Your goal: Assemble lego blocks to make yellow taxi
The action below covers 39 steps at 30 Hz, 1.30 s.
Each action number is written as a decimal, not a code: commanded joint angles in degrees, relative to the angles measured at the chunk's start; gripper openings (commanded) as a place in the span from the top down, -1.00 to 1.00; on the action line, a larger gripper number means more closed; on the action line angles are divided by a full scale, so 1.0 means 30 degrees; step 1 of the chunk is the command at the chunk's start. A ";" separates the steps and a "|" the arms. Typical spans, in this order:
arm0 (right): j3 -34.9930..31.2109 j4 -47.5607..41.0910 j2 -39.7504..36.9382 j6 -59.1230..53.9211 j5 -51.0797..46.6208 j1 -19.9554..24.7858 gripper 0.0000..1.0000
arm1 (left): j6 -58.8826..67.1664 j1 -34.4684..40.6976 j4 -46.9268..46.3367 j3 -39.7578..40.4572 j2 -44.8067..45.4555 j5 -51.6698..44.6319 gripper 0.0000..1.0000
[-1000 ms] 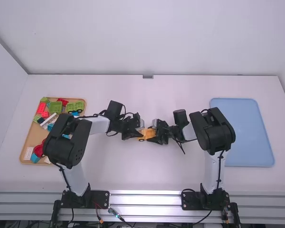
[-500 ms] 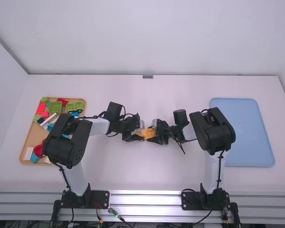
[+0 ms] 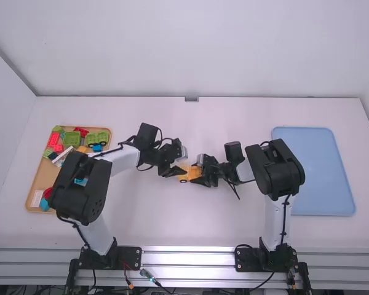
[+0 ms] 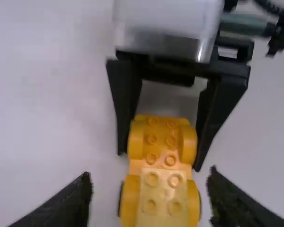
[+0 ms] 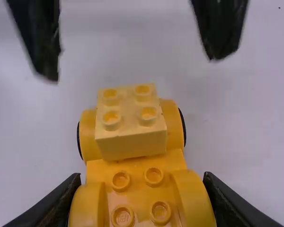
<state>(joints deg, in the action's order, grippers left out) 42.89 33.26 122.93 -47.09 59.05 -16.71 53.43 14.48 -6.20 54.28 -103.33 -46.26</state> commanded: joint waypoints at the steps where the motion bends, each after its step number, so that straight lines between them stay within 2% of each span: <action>1: -0.0044 -0.0160 0.0386 0.0036 -0.0182 -0.0073 -0.15 | -0.0007 -0.0036 -0.0138 0.0270 0.0408 -0.0248 0.36; 2: -0.0044 -0.0160 0.0386 0.0051 -0.0175 -0.0073 -0.16 | -0.0015 -0.0044 -0.0160 0.0233 0.0408 -0.0226 0.91; 3: -0.0036 -0.0160 0.0386 0.0058 -0.0182 -0.0073 -0.15 | -0.0022 -0.0044 -0.0226 0.0182 0.0408 -0.0211 0.96; 11: -0.0036 -0.0160 0.0386 0.0044 -0.0153 -0.0073 -0.16 | 0.0044 -0.0044 0.0087 -0.0787 -0.0051 0.0204 0.96; 15: -0.0036 -0.0168 0.0386 0.0051 -0.0117 -0.0073 -0.16 | -0.0022 -0.0044 0.1231 -0.1086 -0.1311 -0.1180 0.96; 23: -0.0036 -0.0153 0.0386 0.0051 -0.0124 -0.0073 -0.16 | -0.0029 -0.0036 0.0481 -0.1064 -0.2106 -0.1202 0.96; 29: -0.0036 -0.0146 0.0386 0.0051 -0.0124 -0.0073 -0.17 | -0.0022 0.0641 -0.0641 -0.1158 -0.2215 0.1115 0.96; 36: -0.0022 -0.0138 0.0386 0.0044 -0.0124 -0.0087 -0.16 | -0.0554 0.1049 0.0561 -0.1749 -0.2579 0.1719 0.96; 39: -0.0058 -0.0022 0.0386 0.0051 -0.0124 -0.0066 -0.17 | -0.1763 0.1042 0.1071 -0.1931 -0.2841 0.3614 0.96</action>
<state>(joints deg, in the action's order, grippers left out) 42.87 33.17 122.93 -48.07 59.27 -16.60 51.29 16.12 -2.00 51.40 -108.14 -47.75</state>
